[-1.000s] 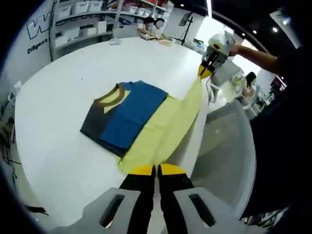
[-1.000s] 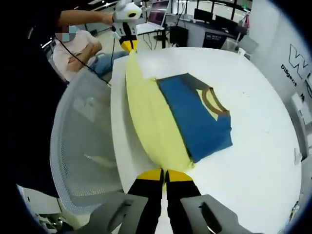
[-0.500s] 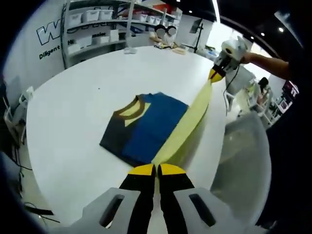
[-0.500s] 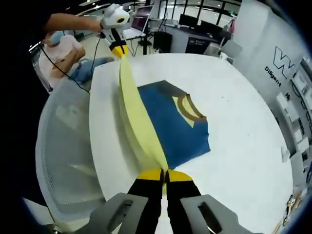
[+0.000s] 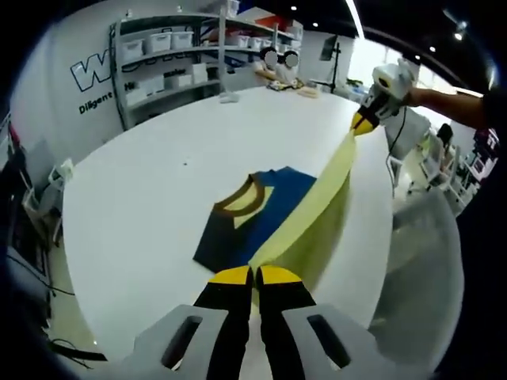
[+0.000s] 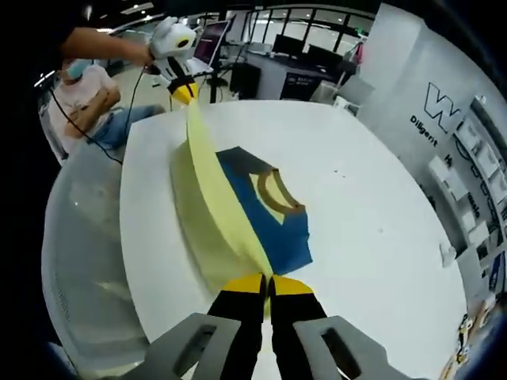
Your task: Fold the garment on the visible template until the final outline fits inside the template.
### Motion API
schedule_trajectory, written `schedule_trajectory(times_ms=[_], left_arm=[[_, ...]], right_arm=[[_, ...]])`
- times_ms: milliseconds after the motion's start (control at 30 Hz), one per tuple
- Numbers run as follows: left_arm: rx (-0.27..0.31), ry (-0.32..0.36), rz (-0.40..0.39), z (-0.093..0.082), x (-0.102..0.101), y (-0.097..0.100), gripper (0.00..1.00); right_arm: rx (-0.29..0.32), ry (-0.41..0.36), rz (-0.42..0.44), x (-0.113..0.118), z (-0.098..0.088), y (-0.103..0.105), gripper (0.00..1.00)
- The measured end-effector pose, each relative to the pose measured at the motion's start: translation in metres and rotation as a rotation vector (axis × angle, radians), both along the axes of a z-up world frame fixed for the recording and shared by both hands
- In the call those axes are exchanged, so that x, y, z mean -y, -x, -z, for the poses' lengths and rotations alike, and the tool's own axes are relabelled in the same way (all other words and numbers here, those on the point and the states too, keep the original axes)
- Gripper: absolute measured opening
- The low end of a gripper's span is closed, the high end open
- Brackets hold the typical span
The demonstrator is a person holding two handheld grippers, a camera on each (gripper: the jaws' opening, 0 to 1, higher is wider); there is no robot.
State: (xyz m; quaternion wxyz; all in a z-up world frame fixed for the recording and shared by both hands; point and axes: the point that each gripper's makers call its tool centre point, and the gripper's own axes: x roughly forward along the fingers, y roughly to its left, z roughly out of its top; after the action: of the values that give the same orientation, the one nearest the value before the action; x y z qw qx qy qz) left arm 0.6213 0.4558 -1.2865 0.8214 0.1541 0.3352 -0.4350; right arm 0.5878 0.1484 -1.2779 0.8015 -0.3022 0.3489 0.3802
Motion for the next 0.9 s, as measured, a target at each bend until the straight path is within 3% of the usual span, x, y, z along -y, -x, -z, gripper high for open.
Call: schedule_trajectory(times_ms=[600,900], left_arm=[[0.093,0.039,-0.134,-0.011,-0.002,-0.055,0.0],[0.093,0.042,-0.178,-0.005,-0.005,-0.076,0.0]], right_arm=[[0.134,0.027,0.047,-0.003,-0.013,-0.049,0.0],[0.14,0.092,0.041,-0.004,0.002,-0.073,0.0]])
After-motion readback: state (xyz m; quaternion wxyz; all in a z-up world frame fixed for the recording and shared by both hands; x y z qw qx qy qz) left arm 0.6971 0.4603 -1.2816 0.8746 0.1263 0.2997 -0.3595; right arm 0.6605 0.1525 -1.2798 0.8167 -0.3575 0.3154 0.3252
